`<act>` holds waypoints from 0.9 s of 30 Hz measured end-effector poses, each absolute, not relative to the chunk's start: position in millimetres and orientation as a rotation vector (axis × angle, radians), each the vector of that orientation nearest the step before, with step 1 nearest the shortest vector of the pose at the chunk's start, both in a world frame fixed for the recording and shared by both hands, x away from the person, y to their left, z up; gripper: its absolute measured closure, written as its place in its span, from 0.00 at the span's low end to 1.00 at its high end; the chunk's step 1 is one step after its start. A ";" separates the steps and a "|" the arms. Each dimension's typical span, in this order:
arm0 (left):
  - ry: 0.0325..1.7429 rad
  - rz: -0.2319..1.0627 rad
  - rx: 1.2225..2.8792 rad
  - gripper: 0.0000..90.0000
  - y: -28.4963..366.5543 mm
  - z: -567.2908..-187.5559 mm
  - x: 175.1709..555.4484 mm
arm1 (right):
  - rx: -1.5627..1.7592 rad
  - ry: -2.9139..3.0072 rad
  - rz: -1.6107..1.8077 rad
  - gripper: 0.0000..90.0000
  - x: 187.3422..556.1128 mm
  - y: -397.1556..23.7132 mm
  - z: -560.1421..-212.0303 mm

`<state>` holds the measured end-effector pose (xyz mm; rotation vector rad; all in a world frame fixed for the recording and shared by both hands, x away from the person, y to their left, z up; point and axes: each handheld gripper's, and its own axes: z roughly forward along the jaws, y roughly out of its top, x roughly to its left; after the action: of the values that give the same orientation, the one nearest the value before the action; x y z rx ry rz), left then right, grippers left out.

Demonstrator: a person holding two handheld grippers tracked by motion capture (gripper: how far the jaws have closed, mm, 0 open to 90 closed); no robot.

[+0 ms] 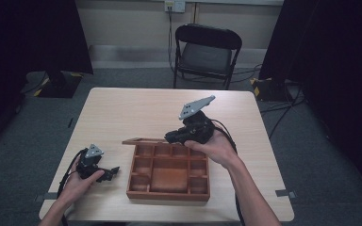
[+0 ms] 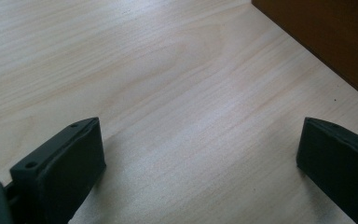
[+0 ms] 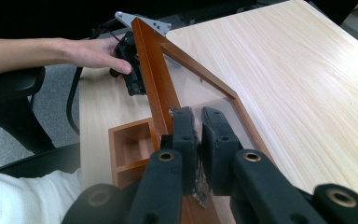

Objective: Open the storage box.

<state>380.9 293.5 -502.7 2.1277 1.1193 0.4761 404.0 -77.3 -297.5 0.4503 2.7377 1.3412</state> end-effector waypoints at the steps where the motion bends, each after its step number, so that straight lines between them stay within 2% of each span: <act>1: 1.120 0.476 2.128 0.00 293.5 -502.7 380.9 | 0.451 2.737 1.340 0.94 404.1 -77.2 -297.4; 27: 1.119 0.476 2.128 0.00 293.5 -502.7 380.9 | 0.447 2.737 1.336 0.94 404.0 -76.8 -297.3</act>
<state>380.9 293.5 -502.7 2.1277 1.1195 0.4762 404.0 -76.8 -297.3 0.4471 2.7372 1.3355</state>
